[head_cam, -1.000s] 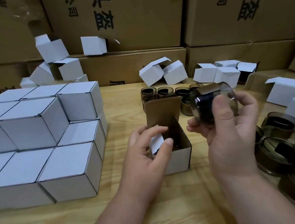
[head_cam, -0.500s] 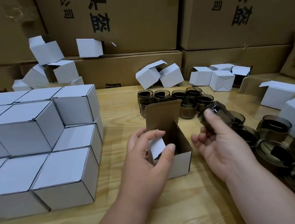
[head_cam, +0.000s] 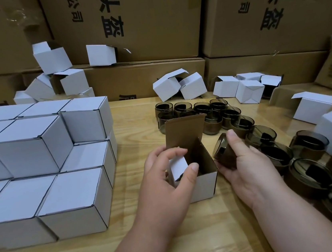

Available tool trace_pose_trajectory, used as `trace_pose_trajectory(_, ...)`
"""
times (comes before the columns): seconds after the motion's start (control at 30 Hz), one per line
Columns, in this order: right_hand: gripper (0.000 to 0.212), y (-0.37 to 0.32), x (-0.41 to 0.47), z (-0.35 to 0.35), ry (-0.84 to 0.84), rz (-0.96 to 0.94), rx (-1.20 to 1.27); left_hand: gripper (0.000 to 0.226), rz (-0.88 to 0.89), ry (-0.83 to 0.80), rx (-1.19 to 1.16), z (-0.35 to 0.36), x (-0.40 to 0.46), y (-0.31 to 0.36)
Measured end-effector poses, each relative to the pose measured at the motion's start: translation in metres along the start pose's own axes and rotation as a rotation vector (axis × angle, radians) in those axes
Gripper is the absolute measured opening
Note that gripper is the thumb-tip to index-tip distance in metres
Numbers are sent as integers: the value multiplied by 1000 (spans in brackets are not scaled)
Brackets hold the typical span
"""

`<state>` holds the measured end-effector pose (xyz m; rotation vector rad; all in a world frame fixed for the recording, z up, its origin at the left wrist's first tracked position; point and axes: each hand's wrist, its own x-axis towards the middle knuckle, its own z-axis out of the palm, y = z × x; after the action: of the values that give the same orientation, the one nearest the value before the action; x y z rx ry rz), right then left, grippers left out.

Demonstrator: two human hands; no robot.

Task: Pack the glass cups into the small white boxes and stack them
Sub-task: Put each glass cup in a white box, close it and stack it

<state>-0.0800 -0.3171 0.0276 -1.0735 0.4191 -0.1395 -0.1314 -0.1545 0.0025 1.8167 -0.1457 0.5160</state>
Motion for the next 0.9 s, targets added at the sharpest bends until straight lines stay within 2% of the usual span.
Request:
trace_pose_trajectory(0.13,43,-2,-1,1,-48,61,63,29,2,-2,-4,0,0,1)
trace_pose_trajectory(0.23,39,-2,-3,3,-55,30,75,29,-4,-4,-6,0,0,0)
trace_pose_trajectory(0.4,45,-8,-5,6,42,16,105,29,-1,4,-13,1,1,0)
trace_pose_trajectory(0.6,40,-15,-2,-2,195,141,243,28,6,-4,4,0,0,-1)
trace_pose_trajectory(0.73,35,-14,-2,-4,62,48,239,32,15,-15,-4,0,-1,0)
trace_pose_trajectory(0.9,30,-21,-22,4,-216,-270,261,37,17,-13,-32,1,0,0)
